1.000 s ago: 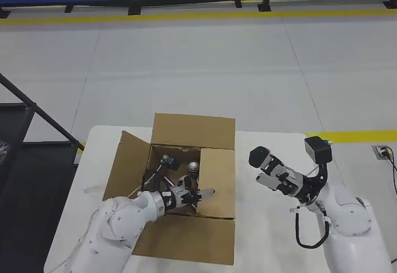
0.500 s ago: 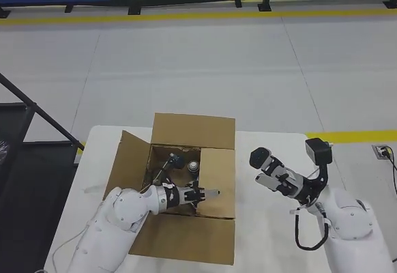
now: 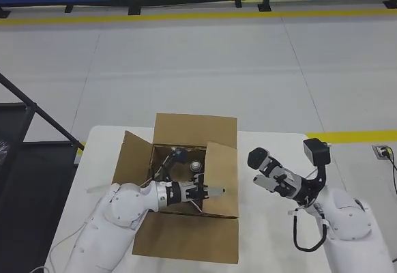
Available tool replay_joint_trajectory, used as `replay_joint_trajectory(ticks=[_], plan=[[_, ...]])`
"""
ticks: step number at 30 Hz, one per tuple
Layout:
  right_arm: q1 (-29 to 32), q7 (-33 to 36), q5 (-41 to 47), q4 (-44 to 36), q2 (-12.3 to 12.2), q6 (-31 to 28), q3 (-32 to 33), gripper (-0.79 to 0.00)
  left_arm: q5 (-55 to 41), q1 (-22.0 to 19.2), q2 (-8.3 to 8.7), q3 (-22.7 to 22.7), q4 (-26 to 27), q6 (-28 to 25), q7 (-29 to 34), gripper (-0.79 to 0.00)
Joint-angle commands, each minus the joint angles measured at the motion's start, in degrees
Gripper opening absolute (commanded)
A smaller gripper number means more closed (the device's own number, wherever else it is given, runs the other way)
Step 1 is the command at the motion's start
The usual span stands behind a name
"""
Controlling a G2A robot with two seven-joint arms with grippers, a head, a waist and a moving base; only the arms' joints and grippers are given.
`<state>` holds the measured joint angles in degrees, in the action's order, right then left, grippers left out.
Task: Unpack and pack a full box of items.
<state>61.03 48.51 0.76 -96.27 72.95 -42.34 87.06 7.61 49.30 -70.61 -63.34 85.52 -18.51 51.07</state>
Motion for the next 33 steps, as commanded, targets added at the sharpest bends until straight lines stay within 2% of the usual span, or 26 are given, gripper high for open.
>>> replay_joint_trajectory(ticks=[1,9,17,26,33], plan=[[0.3,-0.79,0.48,-0.2,-0.22,-0.5,0.42,0.0,0.57,-0.32,-0.12,0.47,1.13,-0.45,-1.58,0.0],[4.79,-5.29,0.22,-4.45,-1.15,-3.09,4.53,0.0,3.68,-2.54,-1.14,5.02,3.34,-1.68,-6.45,0.0],[12.67,-9.78,-1.12,-10.34,-2.04,-3.87,10.46,0.0,10.64,-7.35,-3.25,12.79,0.39,-4.86,-12.4,0.0],[20.1,-13.82,-1.71,-14.13,-2.72,-4.0,15.54,0.0,15.35,-13.5,-6.67,21.51,-8.83,-7.67,-17.14,0.0],[21.76,-15.06,-0.98,-13.57,-3.24,-4.28,17.04,0.0,15.08,-17.71,-10.03,27.19,-15.59,-4.69,-17.65,0.0]])
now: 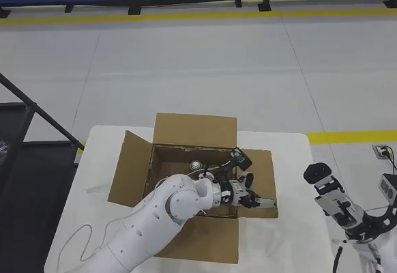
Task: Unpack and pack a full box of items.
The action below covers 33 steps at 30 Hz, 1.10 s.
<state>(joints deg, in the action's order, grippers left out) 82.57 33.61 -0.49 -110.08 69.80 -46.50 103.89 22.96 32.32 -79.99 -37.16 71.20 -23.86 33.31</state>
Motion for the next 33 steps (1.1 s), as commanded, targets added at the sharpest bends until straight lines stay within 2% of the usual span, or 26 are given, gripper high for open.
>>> replay_joint_trajectory(ticks=[1,9,15,18,22,26,29,33], plan=[[0.34,-0.16,0.39,0.46,-0.18,-0.09,0.33,0.0,-0.34,-1.27,-1.12,1.68,-2.17,0.98,0.19,0.0],[0.49,-0.6,0.8,1.34,-0.48,2.29,0.57,0.0,-0.32,-3.59,-3.93,4.62,-6.89,2.67,-0.16,0.0],[0.49,-0.6,0.8,1.34,-0.48,2.29,0.57,0.0,0.02,-3.83,-4.86,4.62,-8.23,3.02,-0.26,0.0],[0.49,-0.6,0.8,1.34,-0.48,2.29,0.57,0.0,0.2,-3.01,-4.72,3.59,-6.8,2.52,-1.02,0.0],[0.47,-1.04,0.22,1.01,-0.52,3.08,0.52,0.0,2.24,-0.77,-3.47,0.66,-2.37,2.79,-1.41,0.0],[-1.0,0.63,-4.57,0.57,-0.98,4.8,0.81,0.0,4.99,2.82,-1.29,-4.39,4.45,4.66,0.25,0.0],[-2.95,2.36,-9.78,-1.14,-1.31,7.45,-0.22,0.0,7.15,7.26,0.86,-10.21,11.91,5.94,1.45,0.0],[-5.9,3.34,-14.67,-3.04,-1.72,11.36,-1.16,0.0,10.11,15.88,3.89,-19.97,23.69,7.17,3.39,0.0]])
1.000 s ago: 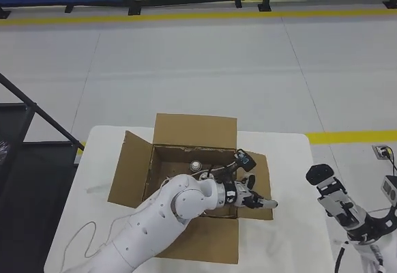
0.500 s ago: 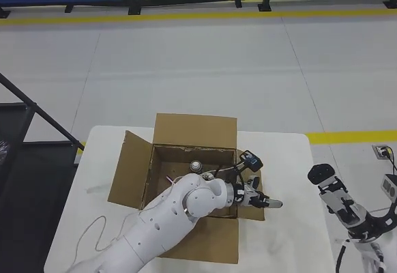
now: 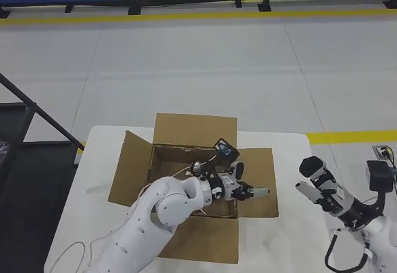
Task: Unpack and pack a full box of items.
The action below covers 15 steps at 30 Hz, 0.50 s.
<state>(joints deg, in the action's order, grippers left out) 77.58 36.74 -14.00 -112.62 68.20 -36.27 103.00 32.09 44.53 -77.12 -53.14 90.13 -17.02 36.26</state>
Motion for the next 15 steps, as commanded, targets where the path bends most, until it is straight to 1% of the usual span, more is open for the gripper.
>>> replay_joint_trajectory(ticks=[1,5,8,11,15], plan=[[-1.6,0.53,-1.81,-0.98,-0.22,1.83,-0.53,0.0,1.04,6.05,1.69,-6.64,7.6,0.36,0.9,0.0],[-5.3,4.03,-5.93,-2.7,-0.72,5.13,-2.93,0.0,1.21,15.21,3.86,-17.55,17.86,0.81,1.55,0.0],[-10.16,8.52,-10.05,-2.88,-1.06,8.43,-7.07,0.0,-0.44,21.28,4.96,-25.84,23.47,0.8,0.61,0.0],[-16.53,14.04,-14.21,-0.81,-1.24,11.98,-12.95,0.0,-2.61,26.88,5.74,-33.55,26.97,0.23,-1.11,0.0],[-25.88,20.66,-17.43,4.65,-0.95,15.24,-22.52,0.0,-5.28,33.74,6.43,-43.01,29.8,-1.55,-4.0,0.0]])
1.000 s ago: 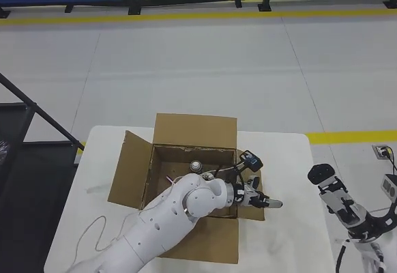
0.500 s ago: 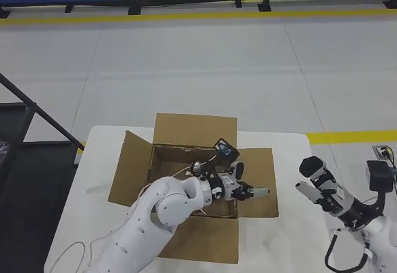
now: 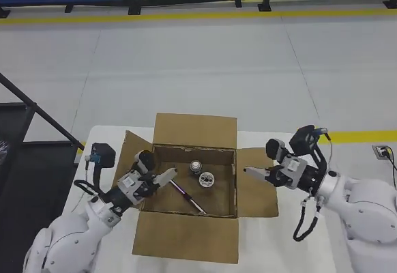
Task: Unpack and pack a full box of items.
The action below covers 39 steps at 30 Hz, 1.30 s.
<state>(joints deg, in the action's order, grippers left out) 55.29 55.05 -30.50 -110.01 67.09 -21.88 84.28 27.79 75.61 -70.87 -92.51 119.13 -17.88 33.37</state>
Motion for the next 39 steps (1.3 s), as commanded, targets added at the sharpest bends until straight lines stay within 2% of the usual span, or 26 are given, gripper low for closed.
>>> replay_joint_trajectory(ticks=[1,5,8,11,16,23,32,33,34,35,36,38,39], plan=[[-5.96,3.82,-1.64,3.69,0.37,1.44,-6.6,0.0,-1.97,4.38,0.3,-5.86,1.23,-1.45,-1.89,0.0],[-15.21,7.13,-2.45,12.15,1.83,3.07,-18.04,0.0,-5.58,11.02,0.61,-14.1,1.84,-4.14,-4.93,0.0],[-21.2,7.28,-1.02,20.48,3.49,3.71,-25.7,0.0,-9.01,14.6,0.78,-18.51,1.34,-6.68,-5.82,0.0],[-25.96,6.24,0.88,29.08,5.48,3.82,-32.52,0.0,-9.47,16.78,0.92,-21.01,1.28,-8.03,-6.32,0.0],[-31.64,3.87,0.08,40.57,9.14,6.85,-42.09,0.0,-11.01,19.23,0.93,-22.73,0.69,-9.89,-8.83,0.0],[-36.23,-4.27,-3.83,51.68,13.69,11.26,-49.57,0.0,-12.62,20.24,1.04,-23.15,0.1,-12.1,-9.67,0.0],[-40.22,-9.85,-5.28,63.37,18.76,11.95,-54.34,0.0,-12.62,20.24,1.04,-23.15,0.1,-12.1,-9.67,0.0],[-40.47,-9.8,-5.04,64.47,19.28,11.56,-54.69,-0.028,-12.62,20.24,1.04,-23.15,0.1,-12.1,-9.67,0.0],[-40.73,-10.17,-4.74,65.51,19.77,11.2,-54.9,-0.188,-12.62,20.24,1.04,-23.15,0.1,-12.1,-9.67,0.0],[-40.98,-10.7,-4.78,66.58,20.24,11.0,-55.16,-0.237,-12.62,20.24,1.04,-23.15,0.1,-12.1,-9.67,0.0],[-41.23,-11.21,-5.05,67.61,20.7,10.99,-55.48,-0.228,-12.62,20.24,1.04,-23.15,0.1,-12.1,-9.67,0.0],[-41.7,-12.64,-6.1,69.4,21.61,11.69,-56.15,-0.071,-12.62,20.24,1.04,-23.15,0.1,-12.1,-9.67,0.0],[-41.78,-13.07,-6.17,70.14,22.06,11.6,-56.39,-0.114,-12.62,20.24,1.04,-23.15,0.1,-12.1,-9.67,0.0]])
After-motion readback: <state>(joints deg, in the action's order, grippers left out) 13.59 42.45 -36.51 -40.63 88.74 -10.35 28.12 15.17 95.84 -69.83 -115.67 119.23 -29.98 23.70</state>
